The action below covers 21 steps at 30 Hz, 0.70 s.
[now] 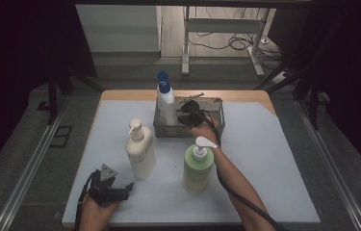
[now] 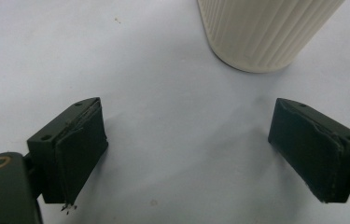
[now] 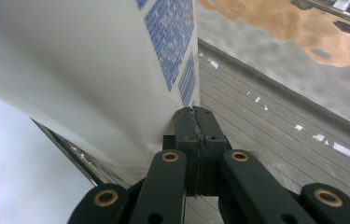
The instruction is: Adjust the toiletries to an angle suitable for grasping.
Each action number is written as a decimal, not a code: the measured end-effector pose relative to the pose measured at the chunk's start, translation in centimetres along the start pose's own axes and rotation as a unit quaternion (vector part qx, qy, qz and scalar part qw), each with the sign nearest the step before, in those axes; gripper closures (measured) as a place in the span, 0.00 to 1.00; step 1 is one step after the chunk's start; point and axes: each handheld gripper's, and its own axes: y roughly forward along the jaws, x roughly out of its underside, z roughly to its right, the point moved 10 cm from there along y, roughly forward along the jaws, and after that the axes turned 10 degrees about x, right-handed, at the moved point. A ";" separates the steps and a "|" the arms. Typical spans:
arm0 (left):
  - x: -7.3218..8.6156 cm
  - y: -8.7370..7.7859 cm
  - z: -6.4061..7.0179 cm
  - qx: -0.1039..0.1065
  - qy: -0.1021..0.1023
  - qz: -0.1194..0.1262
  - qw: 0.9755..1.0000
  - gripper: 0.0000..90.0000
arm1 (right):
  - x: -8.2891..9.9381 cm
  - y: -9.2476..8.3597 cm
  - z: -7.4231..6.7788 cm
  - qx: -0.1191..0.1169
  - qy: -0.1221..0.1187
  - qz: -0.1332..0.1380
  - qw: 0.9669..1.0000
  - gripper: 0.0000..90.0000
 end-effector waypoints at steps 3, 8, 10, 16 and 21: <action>0.0 0.0 0.0 0.000 0.000 0.000 1.000 0.12 | 0.0 0.1 -0.3 -0.001 -0.005 0.000 1.000 0.99; 0.0 0.0 0.0 0.001 -0.001 0.000 1.000 0.12 | 0.0 0.3 -0.7 -0.004 -0.006 -0.002 1.000 0.99; 0.0 0.0 0.0 0.000 0.000 0.000 1.000 0.12 | -0.1 0.3 -0.8 -0.005 -0.010 -0.002 1.000 0.99; 0.0 0.0 0.0 0.001 -0.001 0.000 1.000 0.12 | -0.1 0.3 -0.8 -0.001 -0.013 -0.004 1.000 0.99; 0.0 0.0 0.0 0.000 -0.001 0.000 1.000 0.12 | -0.1 0.4 -0.8 -0.004 -0.014 -0.006 1.000 0.99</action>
